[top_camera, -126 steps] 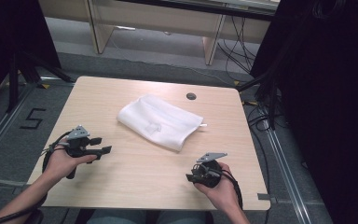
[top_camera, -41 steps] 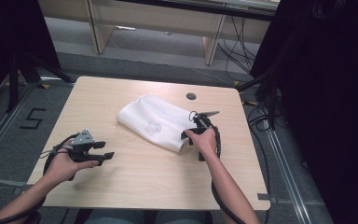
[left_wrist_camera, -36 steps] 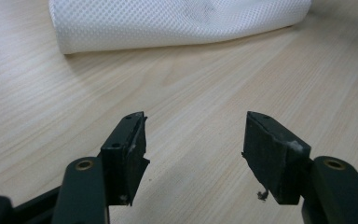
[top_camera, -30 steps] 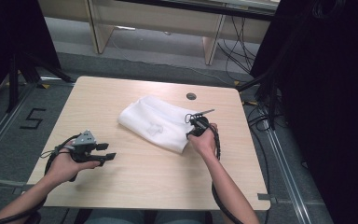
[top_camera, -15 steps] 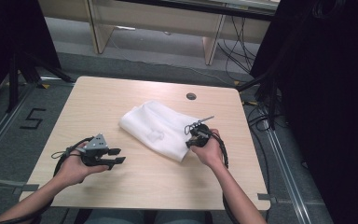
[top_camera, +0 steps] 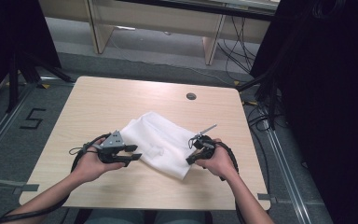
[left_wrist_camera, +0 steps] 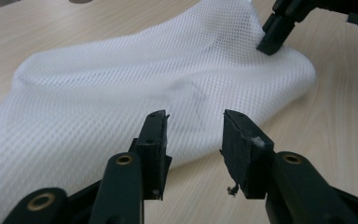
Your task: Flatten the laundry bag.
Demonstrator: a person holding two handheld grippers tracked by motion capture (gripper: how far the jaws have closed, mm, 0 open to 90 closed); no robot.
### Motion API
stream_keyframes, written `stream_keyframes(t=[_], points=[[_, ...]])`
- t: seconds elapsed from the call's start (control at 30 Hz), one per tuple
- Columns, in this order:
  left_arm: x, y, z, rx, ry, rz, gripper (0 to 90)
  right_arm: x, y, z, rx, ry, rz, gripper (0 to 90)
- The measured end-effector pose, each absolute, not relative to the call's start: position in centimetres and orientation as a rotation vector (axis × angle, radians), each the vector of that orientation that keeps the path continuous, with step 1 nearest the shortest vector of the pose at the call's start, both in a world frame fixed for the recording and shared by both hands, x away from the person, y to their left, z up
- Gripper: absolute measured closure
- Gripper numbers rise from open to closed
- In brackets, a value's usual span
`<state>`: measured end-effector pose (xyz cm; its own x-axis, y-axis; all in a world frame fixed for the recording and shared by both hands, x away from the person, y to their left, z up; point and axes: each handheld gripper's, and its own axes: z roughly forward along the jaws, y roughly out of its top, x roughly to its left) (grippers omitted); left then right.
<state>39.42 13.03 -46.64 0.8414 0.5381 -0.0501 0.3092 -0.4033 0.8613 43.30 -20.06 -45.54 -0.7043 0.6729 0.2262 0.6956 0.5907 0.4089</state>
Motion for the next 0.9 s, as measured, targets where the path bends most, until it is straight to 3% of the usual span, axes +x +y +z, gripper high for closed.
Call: stream_keyframes(t=[0.23, 0.3, 0.5, 0.77, 0.9], points=[[40.0, 11.2, -47.3, 2.066, 0.583, 0.311, 55.7, 42.5, -20.0, -45.5, -1.109, -2.742, -0.692, 86.4], [40.2, 10.8, -47.8, 2.083, 0.59, 0.306, 55.7, 42.6, -20.2, -45.4, -1.128, -2.74, -0.674, 71.0], [41.0, 10.0, -49.3, 2.2, 0.629, 0.231, 61.4, 42.0, -20.4, -43.4, -1.268, -2.776, -0.64, 58.4], [40.7, 9.6, -50.2, 2.291, 0.604, 0.2, 61.0, 43.6, -22.6, -41.5, -1.527, -2.788, -0.662, 61.9], [40.6, 9.5, -50.4, 2.274, 0.622, 0.198, 61.0, 45.2, -22.6, -41.5, -1.588, -2.79, -0.714, 59.3]])
